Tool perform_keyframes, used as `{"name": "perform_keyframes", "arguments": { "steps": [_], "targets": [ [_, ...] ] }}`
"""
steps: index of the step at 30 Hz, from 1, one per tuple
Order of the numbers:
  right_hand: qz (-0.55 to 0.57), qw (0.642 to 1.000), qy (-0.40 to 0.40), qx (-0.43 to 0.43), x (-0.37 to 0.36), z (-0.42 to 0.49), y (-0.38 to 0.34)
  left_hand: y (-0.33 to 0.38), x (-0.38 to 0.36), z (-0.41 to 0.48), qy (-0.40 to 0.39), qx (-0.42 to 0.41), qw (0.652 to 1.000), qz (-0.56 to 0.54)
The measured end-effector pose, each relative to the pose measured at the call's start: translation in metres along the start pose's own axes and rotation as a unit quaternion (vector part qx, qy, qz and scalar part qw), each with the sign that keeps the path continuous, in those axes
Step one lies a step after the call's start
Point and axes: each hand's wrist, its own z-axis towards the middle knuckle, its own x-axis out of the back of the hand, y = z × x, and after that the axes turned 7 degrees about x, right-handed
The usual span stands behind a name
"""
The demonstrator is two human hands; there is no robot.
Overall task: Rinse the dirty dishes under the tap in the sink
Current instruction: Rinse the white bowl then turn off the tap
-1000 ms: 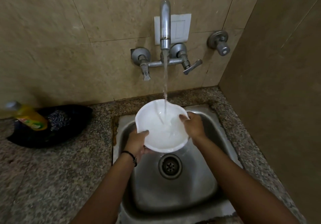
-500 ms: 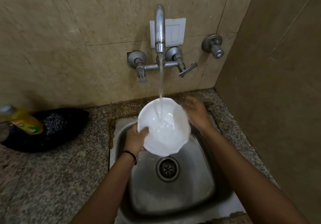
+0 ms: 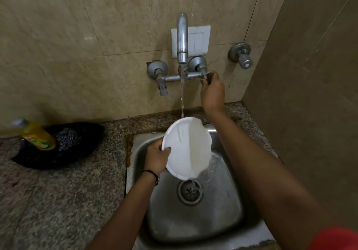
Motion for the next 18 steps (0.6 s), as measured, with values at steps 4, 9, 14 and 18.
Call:
{"name": "perform_keyframes", "arguments": {
  "steps": [4,9,14,18],
  "targets": [
    [0.006,0.998,-0.063,-0.024,0.008,-0.014,0.006,0.001,0.001,-0.005,-0.004,-0.031,1.0,-0.004],
    [0.063,0.947,-0.184,-0.255,0.017,-0.093,0.02,-0.017,0.0,-0.01,0.029,-0.09,0.995,0.034],
    [0.37,0.789,-0.232,-0.431,0.039,-0.142,0.022,-0.049,-0.017,-0.032,0.083,-0.19,0.964,0.164],
    [0.386,0.8,-0.186,-0.42,0.054,-0.162,0.033,-0.071,-0.02,-0.056,-0.016,-0.211,0.961,0.179]
  ]
}}
